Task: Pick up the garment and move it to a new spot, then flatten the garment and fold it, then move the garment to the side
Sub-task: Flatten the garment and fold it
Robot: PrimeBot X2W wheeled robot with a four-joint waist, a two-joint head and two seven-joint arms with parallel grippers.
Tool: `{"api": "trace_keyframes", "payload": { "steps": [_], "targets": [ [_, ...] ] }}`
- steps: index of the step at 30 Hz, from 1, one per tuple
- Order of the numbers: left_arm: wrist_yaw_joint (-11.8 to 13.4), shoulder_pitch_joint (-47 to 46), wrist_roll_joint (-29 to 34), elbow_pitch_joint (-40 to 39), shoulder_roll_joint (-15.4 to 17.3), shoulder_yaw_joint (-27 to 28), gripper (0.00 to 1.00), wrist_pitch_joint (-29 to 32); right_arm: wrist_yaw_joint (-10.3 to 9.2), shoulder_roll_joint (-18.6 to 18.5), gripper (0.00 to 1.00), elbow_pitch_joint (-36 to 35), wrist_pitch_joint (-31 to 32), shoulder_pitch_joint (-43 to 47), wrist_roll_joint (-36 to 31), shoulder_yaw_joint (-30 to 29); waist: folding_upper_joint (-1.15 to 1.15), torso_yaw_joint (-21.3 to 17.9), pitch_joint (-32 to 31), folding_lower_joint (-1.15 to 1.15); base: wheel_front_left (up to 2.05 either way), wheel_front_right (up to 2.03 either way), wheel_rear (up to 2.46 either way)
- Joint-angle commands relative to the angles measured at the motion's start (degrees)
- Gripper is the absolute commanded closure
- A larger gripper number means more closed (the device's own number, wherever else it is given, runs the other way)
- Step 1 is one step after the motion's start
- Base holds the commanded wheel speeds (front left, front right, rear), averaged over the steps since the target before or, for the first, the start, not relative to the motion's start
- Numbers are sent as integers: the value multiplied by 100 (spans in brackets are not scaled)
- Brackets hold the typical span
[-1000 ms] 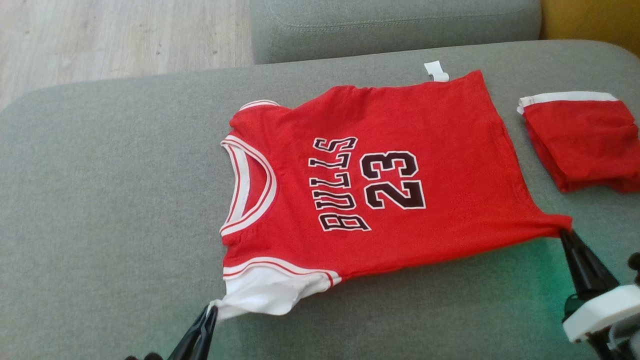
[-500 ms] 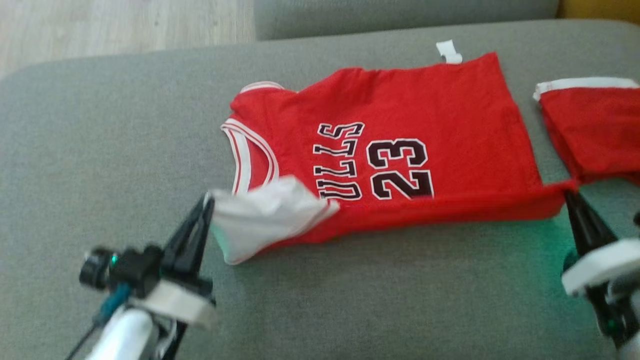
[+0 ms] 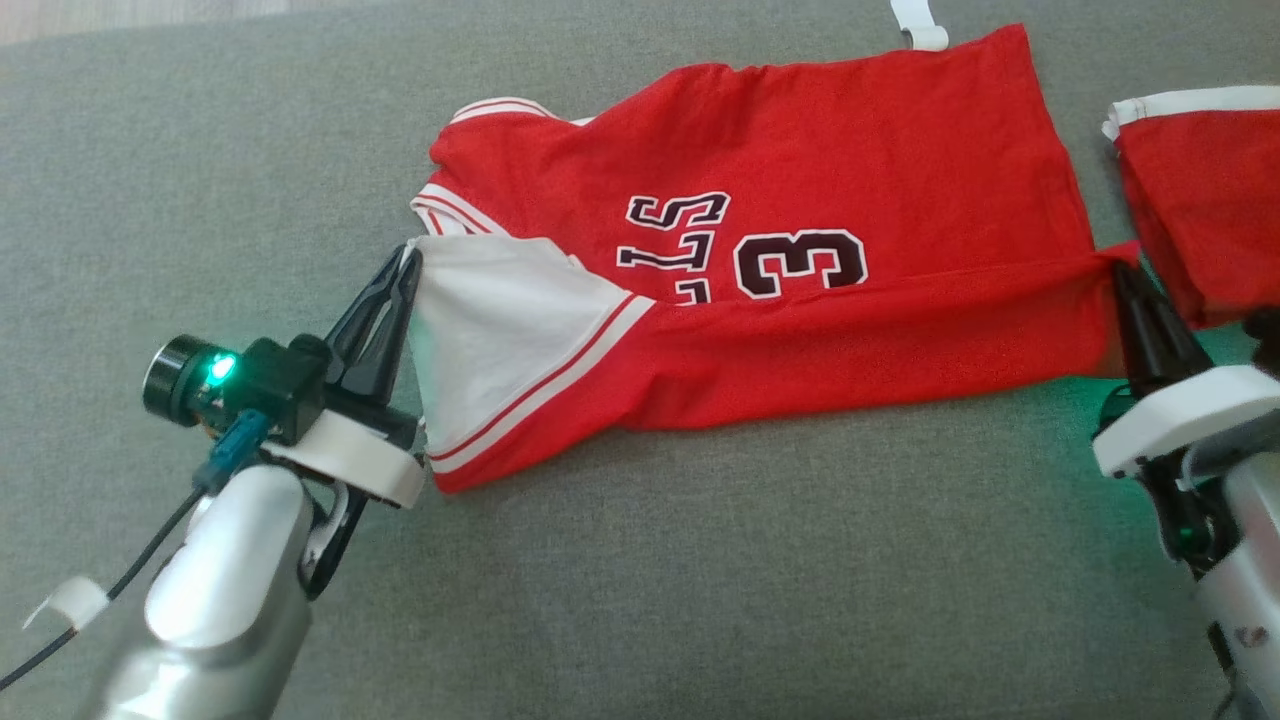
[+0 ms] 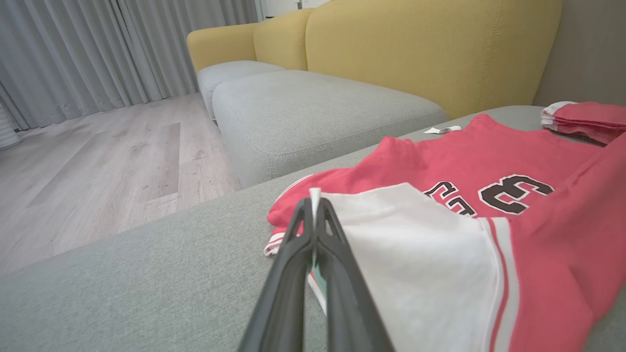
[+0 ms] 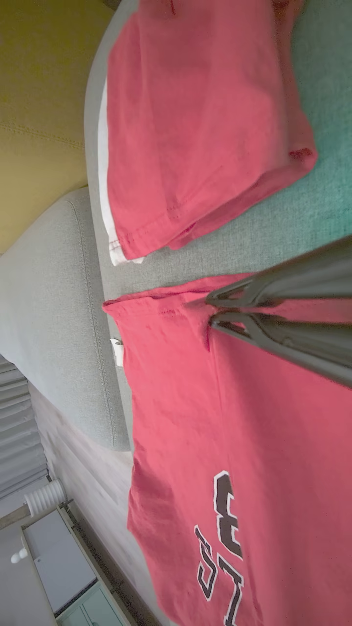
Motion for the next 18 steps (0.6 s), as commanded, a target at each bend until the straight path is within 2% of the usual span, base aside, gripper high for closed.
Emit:
{"api": "trace_keyframes", "payload": {
  "steps": [1,2,3,7,13,18],
  "targets": [
    [2,-268,36,-39,74,197,100,-87,36,-45,100,-28,-102,-113,25,156,0,-3,41,-2,0,0,0],
    [4,-303,50,36,46,203,59,-97,36,-33,52,35,-115,-147,60,218,0,-4,54,-2,0,0,0],
    [42,-321,67,107,11,221,0,-104,36,-22,0,112,-158,-180,96,230,0,-5,59,-2,0,0,0],
    [189,-119,26,110,-179,363,0,-117,36,31,0,283,-371,-146,163,307,0,-10,-9,-2,0,0,0],
    [460,972,-166,-200,-551,564,0,-119,36,162,0,200,-557,312,166,87,0,-47,-225,-2,0,0,0],
    [654,1651,-375,-64,-794,687,0,-119,36,271,0,17,-577,723,138,-116,0,-90,-363,-2,0,0,0]
  ]
}}
